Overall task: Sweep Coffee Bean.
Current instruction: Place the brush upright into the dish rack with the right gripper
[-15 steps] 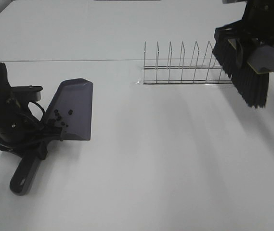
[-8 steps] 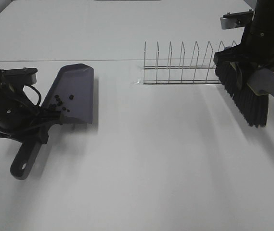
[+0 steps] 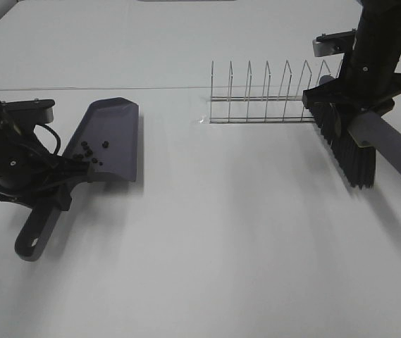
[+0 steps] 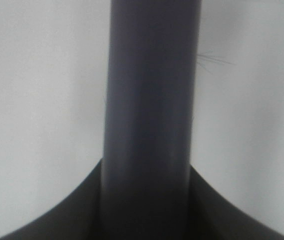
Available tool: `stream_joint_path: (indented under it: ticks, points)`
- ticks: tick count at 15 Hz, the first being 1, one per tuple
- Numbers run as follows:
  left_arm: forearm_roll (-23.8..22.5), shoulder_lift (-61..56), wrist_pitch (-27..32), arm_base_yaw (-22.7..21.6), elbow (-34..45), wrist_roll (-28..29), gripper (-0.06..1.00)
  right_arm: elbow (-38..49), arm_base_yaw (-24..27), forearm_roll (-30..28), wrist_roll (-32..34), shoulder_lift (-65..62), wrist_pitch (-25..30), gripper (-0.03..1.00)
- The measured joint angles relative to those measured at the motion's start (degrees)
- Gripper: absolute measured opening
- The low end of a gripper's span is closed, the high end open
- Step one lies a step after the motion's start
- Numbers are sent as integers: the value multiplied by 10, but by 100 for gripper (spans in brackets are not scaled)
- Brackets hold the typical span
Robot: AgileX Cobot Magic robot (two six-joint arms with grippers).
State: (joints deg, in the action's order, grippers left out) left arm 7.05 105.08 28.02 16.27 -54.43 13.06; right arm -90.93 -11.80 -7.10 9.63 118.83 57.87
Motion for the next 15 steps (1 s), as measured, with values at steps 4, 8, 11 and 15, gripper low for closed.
stream_joint_path:
  ticks: [4,8,11,15]
  points:
    - [2,0,0,0,0,0,35,-49,0,-1,1,38,5,34]
    - [3,0,-1,0,0,0,35,-61,24,8,8,40,5,34]
    - [5,-1,-11,1,0,-2,35,-62,29,35,-11,40,2,34]
    - [10,-2,-11,1,0,-2,35,-64,29,40,-19,50,4,34]
